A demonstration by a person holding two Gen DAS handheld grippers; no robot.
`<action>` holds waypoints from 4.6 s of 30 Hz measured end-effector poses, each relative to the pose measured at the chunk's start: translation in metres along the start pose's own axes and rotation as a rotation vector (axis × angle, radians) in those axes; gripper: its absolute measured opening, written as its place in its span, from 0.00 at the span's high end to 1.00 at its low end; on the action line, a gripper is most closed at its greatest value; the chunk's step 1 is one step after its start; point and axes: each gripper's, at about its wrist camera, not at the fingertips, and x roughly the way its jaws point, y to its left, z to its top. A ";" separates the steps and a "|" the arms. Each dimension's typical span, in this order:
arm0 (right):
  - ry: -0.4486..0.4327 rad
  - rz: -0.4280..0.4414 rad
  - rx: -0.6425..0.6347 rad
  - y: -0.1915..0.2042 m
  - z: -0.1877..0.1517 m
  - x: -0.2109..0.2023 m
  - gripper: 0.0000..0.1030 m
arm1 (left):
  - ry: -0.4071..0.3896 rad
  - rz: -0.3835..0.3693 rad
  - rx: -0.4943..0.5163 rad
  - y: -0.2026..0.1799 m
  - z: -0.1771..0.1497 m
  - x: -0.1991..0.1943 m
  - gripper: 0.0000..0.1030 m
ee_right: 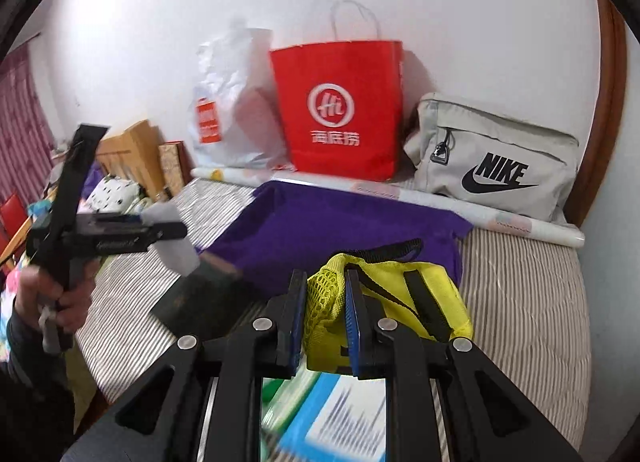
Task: Organize soft objects
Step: 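Carry the white block and yellow pouch over the purple towel with both tools, then lower the white block onto the towel with the left tool while the right tool releases the pouch, then withdraw both open tools back toward the remaining items, then grasp the white cloth glove with the left tool while the right tool grasps the clear mesh bag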
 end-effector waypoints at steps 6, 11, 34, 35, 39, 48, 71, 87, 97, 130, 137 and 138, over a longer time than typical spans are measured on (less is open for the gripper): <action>0.042 -0.039 0.025 -0.026 0.030 0.063 0.82 | 0.058 -0.044 -0.023 0.003 0.035 0.050 0.54; 0.085 -0.049 0.048 -0.043 0.041 0.104 0.82 | 0.104 -0.046 -0.015 0.003 0.060 0.088 0.53; 0.214 -0.040 0.055 -0.059 0.041 0.174 0.73 | 0.194 -0.018 -0.017 0.003 0.096 0.176 0.36; 0.217 -0.036 0.064 -0.060 0.042 0.175 0.65 | 0.194 -0.007 -0.013 0.004 0.096 0.176 0.35; 0.208 -0.010 0.099 -0.063 0.044 0.175 0.38 | 0.199 -0.010 -0.020 0.004 0.094 0.175 0.35; 0.186 -0.019 0.095 -0.057 0.042 0.149 0.28 | 0.180 0.005 -0.014 0.007 0.087 0.148 0.35; 0.058 -0.047 0.111 -0.019 -0.004 0.026 0.14 | 0.022 0.007 0.005 -0.006 0.022 0.032 0.35; 0.082 -0.059 0.172 0.015 -0.087 -0.035 0.14 | 0.026 -0.132 0.071 -0.034 -0.107 -0.039 0.35; 0.056 -0.078 0.199 0.025 -0.136 -0.072 0.14 | 0.081 -0.167 0.137 -0.063 -0.170 -0.036 0.35; 0.110 0.002 0.116 0.055 -0.165 -0.047 0.14 | -0.005 -0.053 0.098 -0.006 -0.183 -0.074 0.86; 0.123 0.055 -0.018 0.097 -0.157 -0.009 0.14 | 0.036 -0.051 0.039 0.023 -0.191 -0.056 0.86; 0.125 0.061 -0.025 0.100 -0.156 -0.004 0.14 | 0.040 -0.051 0.030 0.027 -0.191 -0.054 0.85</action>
